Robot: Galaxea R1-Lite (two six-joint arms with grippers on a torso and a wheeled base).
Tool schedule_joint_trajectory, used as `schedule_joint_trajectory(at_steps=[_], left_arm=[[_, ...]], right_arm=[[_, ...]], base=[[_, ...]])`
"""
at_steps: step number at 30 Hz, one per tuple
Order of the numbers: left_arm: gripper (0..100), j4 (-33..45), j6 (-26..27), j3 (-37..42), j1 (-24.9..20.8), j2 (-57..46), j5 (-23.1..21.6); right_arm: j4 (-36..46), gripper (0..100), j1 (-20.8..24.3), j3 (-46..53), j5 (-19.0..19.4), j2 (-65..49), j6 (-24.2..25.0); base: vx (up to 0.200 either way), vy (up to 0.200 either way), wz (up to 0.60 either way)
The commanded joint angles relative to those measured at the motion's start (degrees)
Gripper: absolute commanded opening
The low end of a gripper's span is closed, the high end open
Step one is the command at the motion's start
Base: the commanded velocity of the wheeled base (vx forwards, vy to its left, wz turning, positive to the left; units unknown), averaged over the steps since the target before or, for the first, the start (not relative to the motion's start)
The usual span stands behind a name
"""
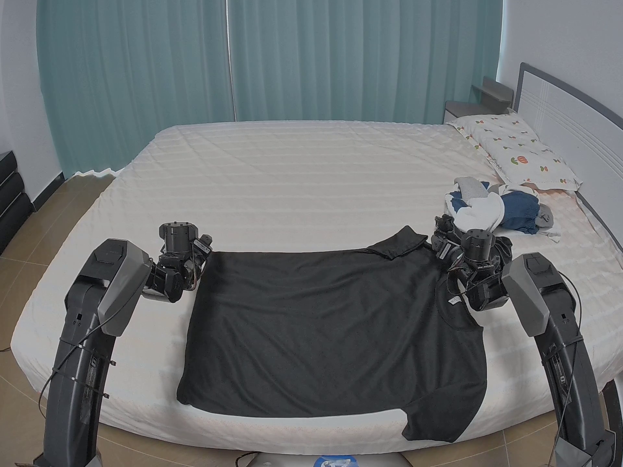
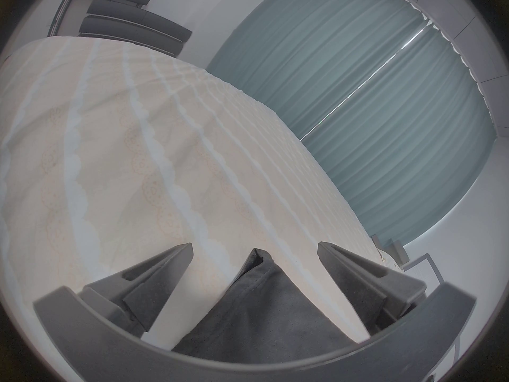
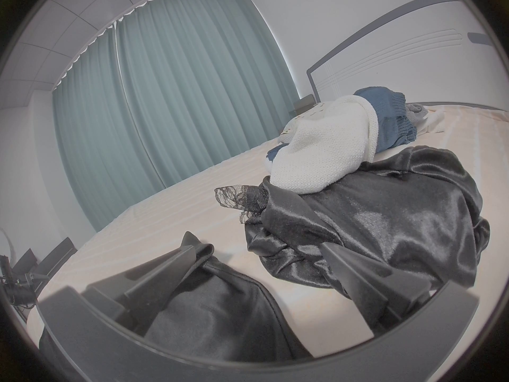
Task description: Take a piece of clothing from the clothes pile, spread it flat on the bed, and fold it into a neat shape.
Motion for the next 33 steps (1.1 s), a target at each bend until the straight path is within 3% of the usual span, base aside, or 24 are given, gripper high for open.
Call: schedule_joint_trajectory(at_steps=[1,5,7,8,10,13,16,19,23,26,27,29,33], left_arm=[[100,-0.5,-0.1,4.9,0.0,-3.2,0.0],[100,-9.2,0.1,16.5,-0.3,-8.6,0.1],[100,-9.7,0.1,17.1,-0.3,-8.9,0.1],[100,-18.2,0.6,27.3,-0.6,-14.1,-0.5],[100,-20.0,1.8,32.4,-0.7,-18.8,-1.5],[100,-19.7,2.2,36.4,-1.1,-23.9,-4.2],[100,-17.1,2.2,40.0,-1.4,-29.1,-8.4],[100,-12.8,2.2,45.1,-1.8,-33.3,-9.5],[100,-12.5,2.0,56.1,-1.9,-38.8,-10.1],[100,-12.5,2.0,56.1,-1.9,-38.8,-10.1],[100,-13.3,1.3,68.3,-3.6,-45.0,-15.1],[100,-13.7,0.1,73.2,-5.1,-48.0,-17.7],[100,-13.8,-1.3,79.3,-8.1,-52.0,-18.8]], right_arm=[[-3.0,100,-0.6,9.4,0.1,-6.5,-0.3],[-7.8,100,-0.9,27.0,1.0,-16.6,-0.6],[-8.1,100,-0.9,27.6,1.1,-16.9,-0.6],[-13.2,100,-0.9,38.4,1.1,-23.1,-0.5],[-17.6,100,-0.9,46.4,1.1,-27.5,-0.6],[-22.4,100,-0.9,56.9,1.8,-33.4,-0.6],[-25.6,100,-0.9,70.3,5.1,-40.6,-0.1],[-27.7,100,-1.6,82.3,8.5,-46.0,0.4],[-30.4,100,-1.6,91.9,10.9,-49.5,2.3],[-30.4,100,-1.6,91.9,10.9,-49.5,2.3],[-34.1,100,-1.6,99.5,12.5,-50.7,7.3],[-35.9,100,-1.6,103.2,14.6,-50.1,9.9],[-38.5,100,-1.6,109.9,19.4,-47.9,10.7]], base=[[0.000,0.000,0.00],[0.000,0.000,0.00],[0.000,0.000,0.00],[0.000,0.000,0.00],[0.000,0.000,0.00],[0.000,0.000,0.00],[0.000,0.000,0.00],[0.000,0.000,0.00],[0.000,0.000,0.00],[0.000,0.000,0.00],[0.000,0.000,0.00],[0.000,0.000,0.00],[0.000,0.000,0.00]])
